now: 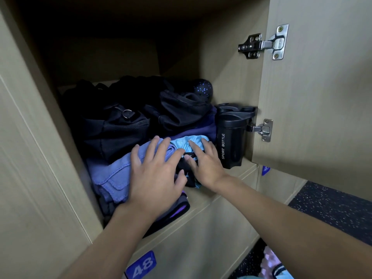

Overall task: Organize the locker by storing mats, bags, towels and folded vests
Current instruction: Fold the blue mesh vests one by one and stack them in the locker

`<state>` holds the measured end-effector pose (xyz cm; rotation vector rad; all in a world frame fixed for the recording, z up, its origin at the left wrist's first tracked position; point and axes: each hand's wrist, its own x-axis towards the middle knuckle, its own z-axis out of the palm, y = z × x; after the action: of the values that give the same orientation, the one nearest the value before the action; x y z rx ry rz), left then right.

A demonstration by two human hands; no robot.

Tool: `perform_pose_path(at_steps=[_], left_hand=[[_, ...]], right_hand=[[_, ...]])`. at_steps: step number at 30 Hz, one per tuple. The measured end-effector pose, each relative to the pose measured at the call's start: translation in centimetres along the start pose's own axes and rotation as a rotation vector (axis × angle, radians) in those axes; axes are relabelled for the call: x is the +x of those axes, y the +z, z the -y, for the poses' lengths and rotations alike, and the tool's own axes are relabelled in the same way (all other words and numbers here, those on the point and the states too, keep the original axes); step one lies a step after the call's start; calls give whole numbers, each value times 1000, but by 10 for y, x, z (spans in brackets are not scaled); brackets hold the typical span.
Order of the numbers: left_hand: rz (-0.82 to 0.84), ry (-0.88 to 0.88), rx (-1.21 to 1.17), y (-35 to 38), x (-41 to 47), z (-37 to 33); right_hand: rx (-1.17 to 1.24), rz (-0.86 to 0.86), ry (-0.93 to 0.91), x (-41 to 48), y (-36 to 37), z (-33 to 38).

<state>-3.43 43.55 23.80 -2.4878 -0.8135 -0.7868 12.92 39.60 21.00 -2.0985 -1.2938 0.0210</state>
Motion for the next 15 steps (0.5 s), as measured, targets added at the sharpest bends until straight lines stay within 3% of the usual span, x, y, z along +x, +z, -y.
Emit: perform_pose_path(at_steps=[6, 12, 15], left_hand=[[48, -43, -118, -12, 2, -3], [14, -52, -159, -24, -6, -4], [-13, -59, -148, -29, -10, -5]], right_hand=[[5, -25, 29, -20, -16, 6], [-314, -178, 50, -35, -23, 14], [-295, -185, 35, -36, -22, 13]])
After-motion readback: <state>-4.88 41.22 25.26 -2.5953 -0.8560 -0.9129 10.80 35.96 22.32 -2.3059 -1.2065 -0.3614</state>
